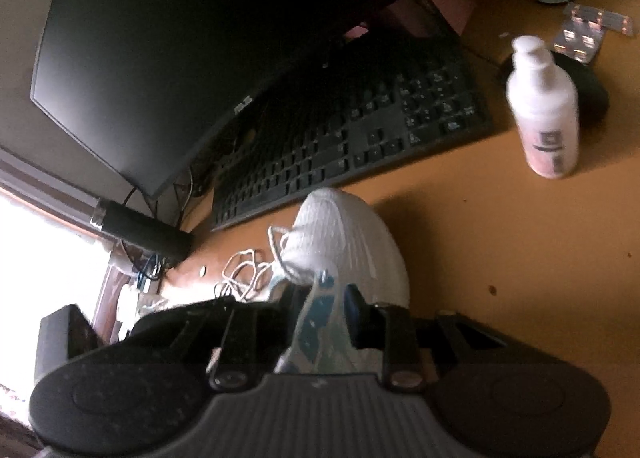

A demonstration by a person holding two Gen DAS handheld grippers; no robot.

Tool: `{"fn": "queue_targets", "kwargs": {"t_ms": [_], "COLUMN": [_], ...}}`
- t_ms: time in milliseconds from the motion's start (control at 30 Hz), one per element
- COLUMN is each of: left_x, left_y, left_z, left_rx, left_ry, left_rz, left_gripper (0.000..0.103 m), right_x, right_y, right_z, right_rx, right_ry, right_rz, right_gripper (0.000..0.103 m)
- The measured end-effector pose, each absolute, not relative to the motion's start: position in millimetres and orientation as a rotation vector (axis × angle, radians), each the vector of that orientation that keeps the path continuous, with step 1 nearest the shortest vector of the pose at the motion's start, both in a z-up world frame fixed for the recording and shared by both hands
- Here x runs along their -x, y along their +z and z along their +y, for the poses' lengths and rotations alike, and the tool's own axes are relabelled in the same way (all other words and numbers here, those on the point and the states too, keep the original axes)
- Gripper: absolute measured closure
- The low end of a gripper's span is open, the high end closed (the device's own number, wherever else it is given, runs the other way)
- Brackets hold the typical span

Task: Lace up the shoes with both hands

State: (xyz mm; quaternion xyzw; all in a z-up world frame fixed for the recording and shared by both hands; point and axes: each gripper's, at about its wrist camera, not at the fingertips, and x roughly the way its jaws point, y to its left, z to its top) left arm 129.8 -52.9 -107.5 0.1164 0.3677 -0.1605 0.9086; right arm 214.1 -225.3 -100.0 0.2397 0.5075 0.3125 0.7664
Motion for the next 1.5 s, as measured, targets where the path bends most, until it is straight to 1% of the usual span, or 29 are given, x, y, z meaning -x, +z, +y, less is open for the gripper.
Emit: {"fn": "queue_targets", "kwargs": {"t_ms": [233,333,400,433,533,567,600,633,667,767,900,933,967,1033,1100,1133,1200,1333,1433,1500], "left_x": [-127.6,-126.4,-125.4,-125.2,-123.8,-122.3,-118.4,-114.4,-110.6,-101.6,-99.4,-99.6,-99.2,-96.1,-96.9,-96.5,-94.7,-95.1,-93.7,-93.6], "left_y": [-106.5,-106.1,-106.0,-106.0,-105.7,-104.9,-101.7,-98.8,-96.3,-94.3,-92.6,-93.0,-93.5,-94.7,-96.3,-97.4,-97.2,-96.6,-95.5,-95.4], "left_z": [-52.8,-52.2,-52.4,-52.7,-54.0,-54.8,-55.8,-56.1,-56.2,-58.5,-63.1,-62.6,-62.2,-62.0,-62.2,-62.8,-63.4,-64.1,-65.0,-65.3], "left_rx": [-0.242,-0.24,-0.241,-0.242,-0.25,-0.258,-0.275,-0.29,-0.303,-0.351,-0.365,-0.363,-0.364,-0.373,-0.379,-0.385,-0.385,-0.385,-0.389,-0.393], "left_ry": [-0.335,-0.331,-0.329,-0.328,-0.321,-0.313,-0.291,-0.273,-0.258,-0.242,-0.238,-0.24,-0.245,-0.25,-0.253,-0.254,-0.258,-0.251,-0.251,-0.251], "left_rz": [0.754,0.751,0.749,0.75,0.75,0.747,0.739,0.725,0.71,0.703,0.715,0.718,0.723,0.738,0.743,0.743,0.743,0.748,0.752,0.754], "left_gripper": [0.103,0.103,0.103,0.103,0.102,0.101,0.097,0.083,0.078,0.078,0.076,0.074,0.073,0.072,0.067,0.066,0.065,0.065,0.065,0.065], "right_x": [-222.2,-223.1,-223.6,-224.3,-223.7,-221.7,-219.7,-217.7,-216.8,-211.8,-204.6,-201.2,-199.2,-188.5,-181.5,-172.6,-160.9,-135.1,-115.1,-106.4], "right_y": [-112.9,-117.8,-120.7,-122.2,-122.9,-119.8,-116.7,-113.6,-111.4,-89.6,-40.9,-25.2,-18.4,16.1,35.0,55.3,76.0,101.0,111.8,115.2], "right_z": [-211.1,-209.7,-210.9,-211.6,-212.8,-213.2,-213.5,-213.9,-215.9,-235.1,-289.2,-308.3,-316.8,-361.3,-385.1,-414.1,-448.3,-490.4,-498.3,-501.7], "right_rx": [-0.526,-0.534,-0.558,-0.567,-0.583,-0.575,-0.566,-0.558,-0.56,-0.558,-0.569,-0.568,-0.569,-0.553,-0.513,-0.473,-0.424,-0.356,-0.258,-0.243], "right_ry": [0.649,0.628,0.622,0.623,0.636,0.632,0.629,0.625,0.62,0.59,0.506,0.47,0.455,0.365,0.303,0.222,0.117,-0.033,-0.104,-0.128], "right_rz": [1.101,1.094,1.088,1.086,1.07,1.053,1.035,1.018,1.006,0.913,0.758,0.707,0.684,0.577,0.519,0.455,0.393,0.313,0.262,0.241], "right_gripper": [0.078,0.083,0.089,0.096,0.1,0.101,0.101,0.101,0.101,0.101,0.101,0.101,0.101,0.101,0.101,0.101,0.101,0.101,0.101,0.101]}}
